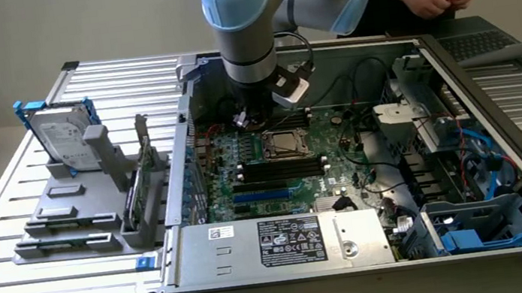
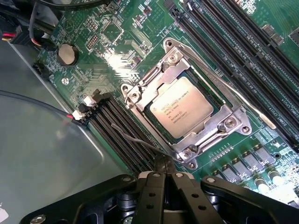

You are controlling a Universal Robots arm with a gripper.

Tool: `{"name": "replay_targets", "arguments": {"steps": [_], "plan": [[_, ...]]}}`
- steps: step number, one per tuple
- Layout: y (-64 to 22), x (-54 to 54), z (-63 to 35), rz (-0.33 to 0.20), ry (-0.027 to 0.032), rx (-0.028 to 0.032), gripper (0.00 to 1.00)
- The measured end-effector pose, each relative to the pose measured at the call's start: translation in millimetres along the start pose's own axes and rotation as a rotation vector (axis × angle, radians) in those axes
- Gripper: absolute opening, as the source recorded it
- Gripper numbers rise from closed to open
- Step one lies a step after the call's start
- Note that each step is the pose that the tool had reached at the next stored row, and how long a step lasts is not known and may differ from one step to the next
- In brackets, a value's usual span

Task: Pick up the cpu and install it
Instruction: 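Install the first cpu locking lever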

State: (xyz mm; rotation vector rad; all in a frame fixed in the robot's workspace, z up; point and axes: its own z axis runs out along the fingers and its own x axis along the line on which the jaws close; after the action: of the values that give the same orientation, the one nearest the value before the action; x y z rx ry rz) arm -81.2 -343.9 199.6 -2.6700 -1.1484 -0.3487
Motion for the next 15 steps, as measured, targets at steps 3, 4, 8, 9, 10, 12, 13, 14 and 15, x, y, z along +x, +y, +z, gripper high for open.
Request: {"name": "replay_targets", "arguments": {"steps": [3, 4, 8, 9, 10, 12, 13, 14, 15], "plan": [[0.0, 0.0, 0.1, 0.000, -0.0003, -0.0003, 0.11], [0.0, 0.1, 0.1, 0.000, -0.0006, -0.0006, 0.11], [0.0, -0.1, 0.3, -0.001, -0.0053, -0.0049, 0.11], [0.1, -0.1, 0.4, -0.001, -0.0068, -0.0064, 0.11], [0.1, -0.1, 0.4, -0.001, -0.0081, -0.0075, 0.11], [0.1, -0.1, 0.5, -0.002, -0.0096, -0.0089, 0.11], [0.2, -0.1, 0.5, -0.002, -0.0098, -0.0092, 0.11], [0.2, 0.0, 0.5, -0.002, -0.0098, -0.0092, 0.11], [0.4, 0.2, 0.6, -0.002, -0.0099, -0.0093, 0.11]]}}
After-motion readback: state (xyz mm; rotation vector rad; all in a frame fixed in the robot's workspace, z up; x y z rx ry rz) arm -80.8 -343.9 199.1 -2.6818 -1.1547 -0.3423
